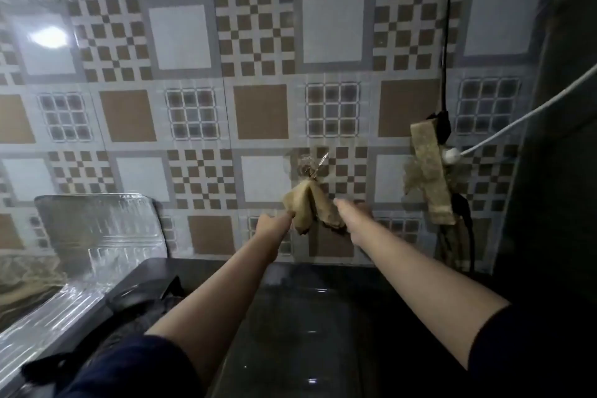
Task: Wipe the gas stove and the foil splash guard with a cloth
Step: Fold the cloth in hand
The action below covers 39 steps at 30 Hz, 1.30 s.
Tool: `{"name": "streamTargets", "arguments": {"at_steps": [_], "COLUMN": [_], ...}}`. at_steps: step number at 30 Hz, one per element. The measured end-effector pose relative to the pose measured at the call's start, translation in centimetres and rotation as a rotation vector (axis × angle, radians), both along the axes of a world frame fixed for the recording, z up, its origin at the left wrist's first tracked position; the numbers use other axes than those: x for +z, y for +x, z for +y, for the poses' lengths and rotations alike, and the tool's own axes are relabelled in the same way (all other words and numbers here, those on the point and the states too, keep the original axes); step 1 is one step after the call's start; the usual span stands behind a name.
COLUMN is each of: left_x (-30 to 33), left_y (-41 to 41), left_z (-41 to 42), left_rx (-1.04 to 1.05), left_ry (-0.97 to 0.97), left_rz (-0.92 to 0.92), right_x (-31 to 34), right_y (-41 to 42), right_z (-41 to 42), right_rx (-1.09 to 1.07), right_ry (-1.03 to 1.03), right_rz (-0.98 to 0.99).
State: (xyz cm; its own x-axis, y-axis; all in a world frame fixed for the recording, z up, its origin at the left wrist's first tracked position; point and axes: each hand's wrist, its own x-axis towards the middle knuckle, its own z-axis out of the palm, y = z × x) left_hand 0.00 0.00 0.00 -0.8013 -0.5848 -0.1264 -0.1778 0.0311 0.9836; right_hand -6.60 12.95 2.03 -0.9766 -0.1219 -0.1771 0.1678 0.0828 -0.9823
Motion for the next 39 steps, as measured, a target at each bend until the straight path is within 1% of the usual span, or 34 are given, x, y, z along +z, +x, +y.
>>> {"name": "streamTargets", "arguments": {"at_steps": [4,6,9,11,12,14,16,18,21,23,25,29,31,35,38,39], "left_x": [-0.7,-0.6,-0.5,-0.7,-0.5,0.2,1.1,2.0,3.3,3.9,4.6,5.9,6.9,9.2,10.4,10.5], "left_y": [-3.2,-4.4,-5.4,-6.0,-6.0,-5.5,-4.8,-3.8,-2.1,-0.5,1.5,5.5,7.3,11.0,13.4,14.1], "left_z": [-1.1,-1.5,-2.2,-3.1,-3.4,-3.7,-3.7,-3.8,-3.8,-3.9,-3.8,-4.9,-5.0,-3.1,-1.7,-1.4], "left_rx": [-0.015,-0.016,-0.042,-0.05,-0.046,-0.025,-0.058,-0.087,-0.114,-0.212,-0.331,-0.56,-0.638,-0.671,-0.652,-0.625], "left_ry": [0.25,0.342,0.424,0.442,0.441,0.36,0.294,0.274,0.253,0.242,0.225,0.362,0.359,0.199,0.015,-0.016], "left_rz": [0.066,0.089,0.095,0.11,0.128,0.174,0.208,0.251,0.27,0.263,0.237,0.221,0.224,0.185,0.183,0.202], "right_x": [-1.5,-1.8,-1.7,-1.5,-1.4,-0.9,0.0,1.4,3.4,4.9,6.3,9.0,10.2,11.8,11.4,11.0], "right_y": [-3.6,-4.5,-5.8,-6.3,-6.5,-6.9,-6.8,-5.9,-4.5,-3.2,-1.7,1.1,2.7,6.3,9.2,10.3], "right_z": [-2.0,-2.5,-2.5,-2.4,-2.3,-2.2,-1.8,-1.2,-0.9,-0.8,-0.5,0.0,0.4,1.2,1.7,2.1], "right_rx": [0.02,0.04,0.092,0.113,0.115,0.104,0.037,0.004,0.036,0.054,0.073,0.142,0.181,0.316,0.343,0.349], "right_ry": [-0.158,-0.2,-0.242,-0.249,-0.256,-0.305,-0.371,-0.432,-0.524,-0.562,-0.557,-0.539,-0.515,-0.42,-0.333,-0.317], "right_rz": [-0.143,-0.195,-0.214,-0.196,-0.17,-0.111,-0.009,0.088,0.141,0.15,0.161,0.188,0.2,0.205,0.206,0.193]}}
